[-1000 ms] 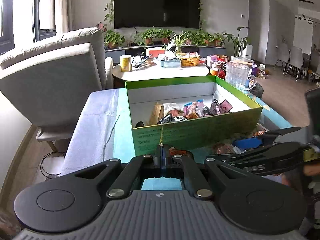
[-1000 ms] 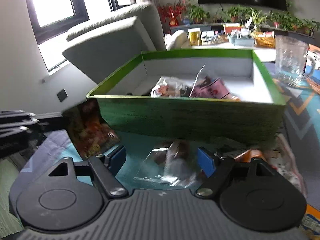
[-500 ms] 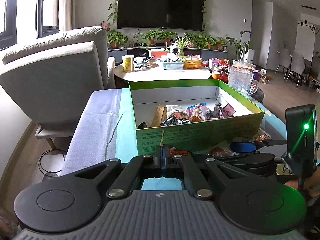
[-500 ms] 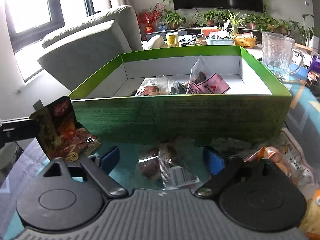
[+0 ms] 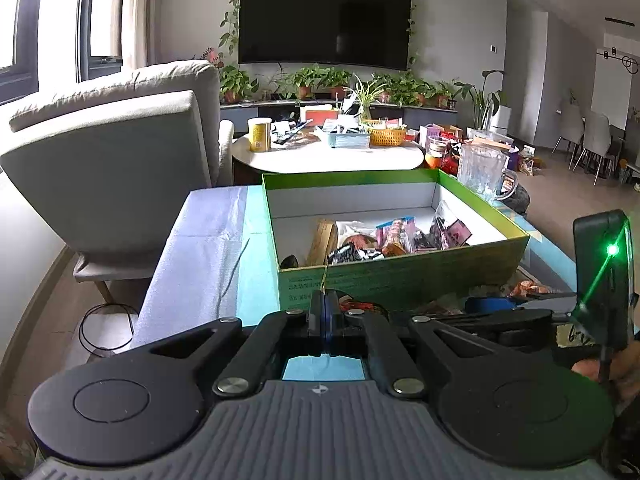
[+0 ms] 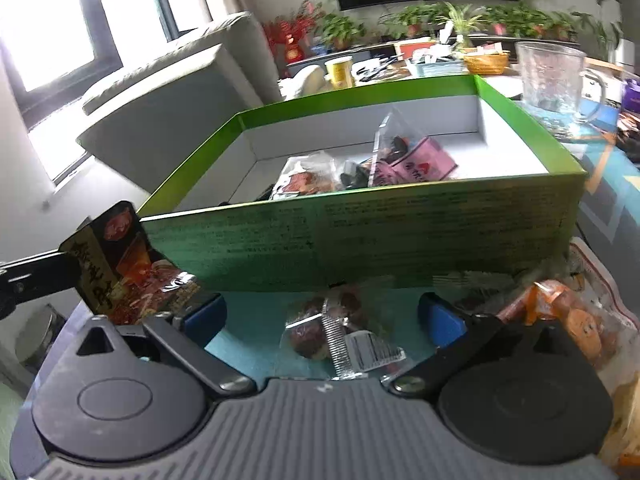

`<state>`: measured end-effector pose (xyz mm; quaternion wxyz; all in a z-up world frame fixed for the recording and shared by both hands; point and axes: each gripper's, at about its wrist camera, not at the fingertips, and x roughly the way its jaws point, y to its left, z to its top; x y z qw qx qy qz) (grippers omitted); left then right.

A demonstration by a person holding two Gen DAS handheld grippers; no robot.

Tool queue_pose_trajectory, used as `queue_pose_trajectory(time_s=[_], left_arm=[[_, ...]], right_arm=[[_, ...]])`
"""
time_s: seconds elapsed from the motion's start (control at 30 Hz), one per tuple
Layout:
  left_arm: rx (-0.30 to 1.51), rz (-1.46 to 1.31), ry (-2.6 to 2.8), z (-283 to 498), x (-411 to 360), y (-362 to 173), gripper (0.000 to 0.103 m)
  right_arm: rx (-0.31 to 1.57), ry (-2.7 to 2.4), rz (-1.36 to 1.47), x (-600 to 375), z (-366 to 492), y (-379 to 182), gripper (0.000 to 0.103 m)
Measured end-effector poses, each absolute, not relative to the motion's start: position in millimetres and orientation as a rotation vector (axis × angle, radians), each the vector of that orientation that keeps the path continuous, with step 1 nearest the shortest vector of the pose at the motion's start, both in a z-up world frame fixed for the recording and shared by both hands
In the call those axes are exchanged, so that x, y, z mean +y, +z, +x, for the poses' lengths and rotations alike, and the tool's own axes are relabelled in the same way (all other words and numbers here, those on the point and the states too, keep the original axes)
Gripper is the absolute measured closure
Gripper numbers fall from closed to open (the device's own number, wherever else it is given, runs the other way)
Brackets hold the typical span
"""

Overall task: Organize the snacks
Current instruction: 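Lift both held bags and carry them over the green box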

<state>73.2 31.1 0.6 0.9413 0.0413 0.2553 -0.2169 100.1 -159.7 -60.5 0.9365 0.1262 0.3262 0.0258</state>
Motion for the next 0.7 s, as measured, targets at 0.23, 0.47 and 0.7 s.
queue_pose_trajectory(time_s=[0.23, 0.47, 0.7], left_arm=[[0.493, 0.090, -0.456, 69.2, 28.5, 8.9, 0.103], [0.451, 0.087, -0.465, 69.7, 26.0, 23.2, 0.103], [0.374, 0.094, -0.491, 77.7, 14.1, 43.4, 0.103]], right_arm=[[0.715, 0.014, 0.266, -166.0, 95.4, -50.5, 0.039], [0.559, 0.037, 0.173, -163.3, 71.2, -23.2, 0.039], [0.444, 0.037, 0.226, -187.1, 78.0, 1.6, 0.038]])
